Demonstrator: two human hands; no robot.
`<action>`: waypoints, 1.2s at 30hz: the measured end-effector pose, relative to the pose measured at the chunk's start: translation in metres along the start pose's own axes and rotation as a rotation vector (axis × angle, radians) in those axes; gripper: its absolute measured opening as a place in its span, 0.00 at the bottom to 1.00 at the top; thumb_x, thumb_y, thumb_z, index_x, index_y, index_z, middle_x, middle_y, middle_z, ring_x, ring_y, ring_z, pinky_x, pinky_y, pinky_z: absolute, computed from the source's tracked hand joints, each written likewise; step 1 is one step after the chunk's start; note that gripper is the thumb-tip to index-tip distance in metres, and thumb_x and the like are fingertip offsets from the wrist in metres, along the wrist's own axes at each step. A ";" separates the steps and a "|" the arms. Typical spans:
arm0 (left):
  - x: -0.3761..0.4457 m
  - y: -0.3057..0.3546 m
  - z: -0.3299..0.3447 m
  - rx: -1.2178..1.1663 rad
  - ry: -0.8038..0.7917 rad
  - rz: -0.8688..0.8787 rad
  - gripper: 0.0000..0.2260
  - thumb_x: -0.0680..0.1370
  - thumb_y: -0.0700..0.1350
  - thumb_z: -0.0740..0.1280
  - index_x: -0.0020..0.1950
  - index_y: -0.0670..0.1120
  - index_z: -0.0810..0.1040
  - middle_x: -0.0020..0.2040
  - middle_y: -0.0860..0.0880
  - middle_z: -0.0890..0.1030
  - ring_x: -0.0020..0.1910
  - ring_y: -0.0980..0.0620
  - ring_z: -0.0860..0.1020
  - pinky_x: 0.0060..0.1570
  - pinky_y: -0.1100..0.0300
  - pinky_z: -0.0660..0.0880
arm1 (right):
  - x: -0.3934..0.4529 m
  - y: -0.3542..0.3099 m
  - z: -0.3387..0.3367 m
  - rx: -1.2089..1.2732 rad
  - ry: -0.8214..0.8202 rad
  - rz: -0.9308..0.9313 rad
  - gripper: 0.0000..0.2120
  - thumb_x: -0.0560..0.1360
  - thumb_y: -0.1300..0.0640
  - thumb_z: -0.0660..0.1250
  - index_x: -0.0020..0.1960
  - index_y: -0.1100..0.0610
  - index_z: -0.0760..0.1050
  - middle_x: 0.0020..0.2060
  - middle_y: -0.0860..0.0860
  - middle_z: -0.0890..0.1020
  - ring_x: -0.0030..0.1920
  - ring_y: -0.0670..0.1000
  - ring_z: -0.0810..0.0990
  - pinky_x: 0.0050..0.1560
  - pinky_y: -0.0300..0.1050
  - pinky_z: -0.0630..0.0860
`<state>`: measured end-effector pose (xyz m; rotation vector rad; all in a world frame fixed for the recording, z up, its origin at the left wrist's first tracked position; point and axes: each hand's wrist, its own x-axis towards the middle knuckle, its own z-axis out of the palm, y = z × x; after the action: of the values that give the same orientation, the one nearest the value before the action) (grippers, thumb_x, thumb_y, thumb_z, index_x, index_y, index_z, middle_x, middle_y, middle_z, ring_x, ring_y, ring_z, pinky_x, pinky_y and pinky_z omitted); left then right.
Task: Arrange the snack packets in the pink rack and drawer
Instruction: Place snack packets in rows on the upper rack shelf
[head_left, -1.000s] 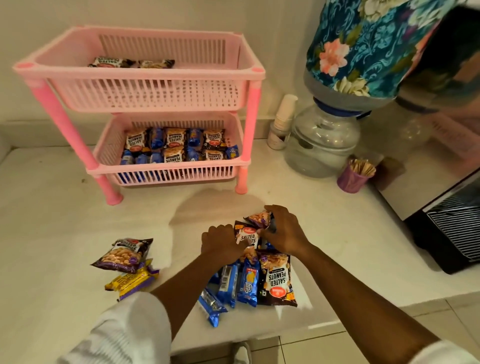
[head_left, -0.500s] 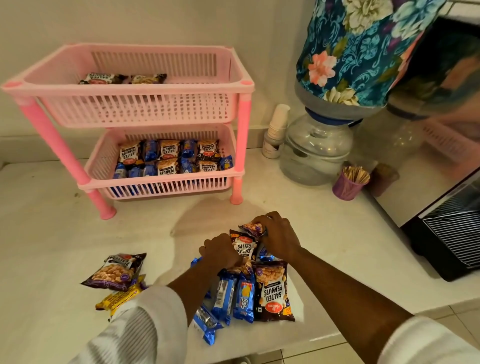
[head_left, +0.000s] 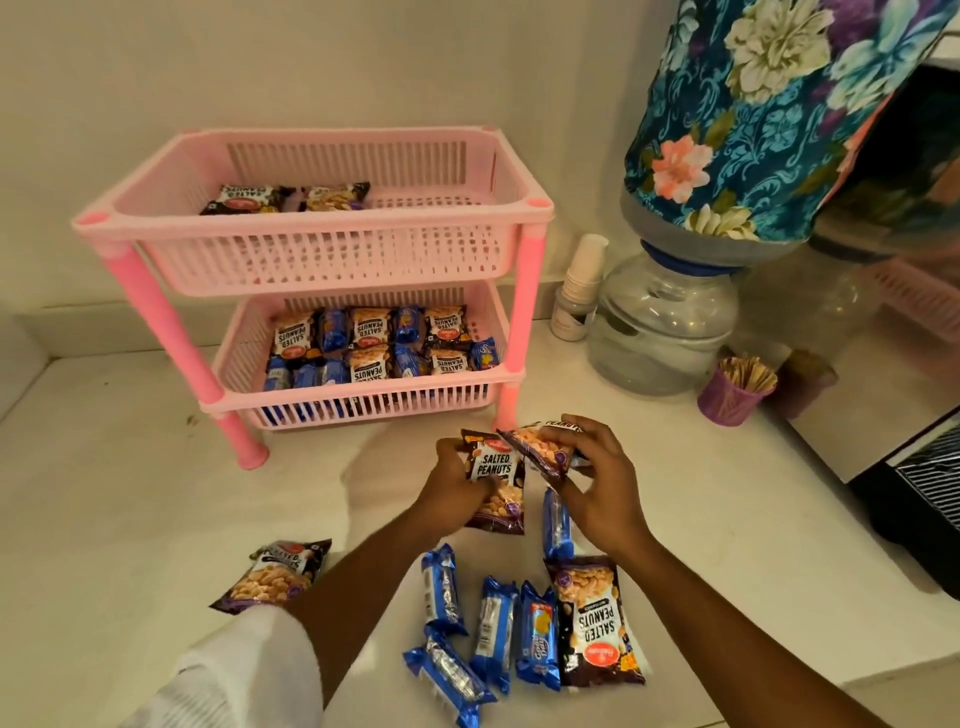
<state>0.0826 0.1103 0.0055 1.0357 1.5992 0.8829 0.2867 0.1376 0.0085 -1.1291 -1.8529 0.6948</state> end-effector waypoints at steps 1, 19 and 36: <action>-0.005 0.005 -0.007 -0.078 -0.034 0.044 0.31 0.76 0.38 0.71 0.70 0.54 0.55 0.53 0.51 0.82 0.46 0.58 0.81 0.40 0.68 0.79 | 0.002 -0.008 0.001 0.007 -0.003 -0.053 0.24 0.71 0.65 0.76 0.64 0.49 0.81 0.66 0.48 0.75 0.68 0.50 0.74 0.58 0.43 0.80; -0.048 0.034 -0.115 -0.587 -0.265 -0.029 0.28 0.78 0.66 0.60 0.64 0.47 0.79 0.62 0.39 0.81 0.61 0.39 0.80 0.59 0.40 0.77 | 0.054 -0.107 0.061 0.210 -0.205 -0.430 0.14 0.70 0.73 0.68 0.41 0.56 0.84 0.60 0.46 0.83 0.72 0.53 0.71 0.68 0.57 0.71; -0.090 0.167 -0.178 -0.307 -0.020 0.478 0.20 0.72 0.49 0.74 0.63 0.53 0.77 0.57 0.47 0.84 0.58 0.44 0.82 0.57 0.44 0.78 | 0.124 -0.229 0.042 0.815 -0.321 0.069 0.19 0.79 0.45 0.68 0.63 0.57 0.80 0.57 0.58 0.85 0.60 0.60 0.83 0.63 0.59 0.78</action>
<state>-0.0433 0.0780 0.2308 1.2160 1.1624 1.3844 0.1206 0.1462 0.2125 -0.5592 -1.5184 1.5600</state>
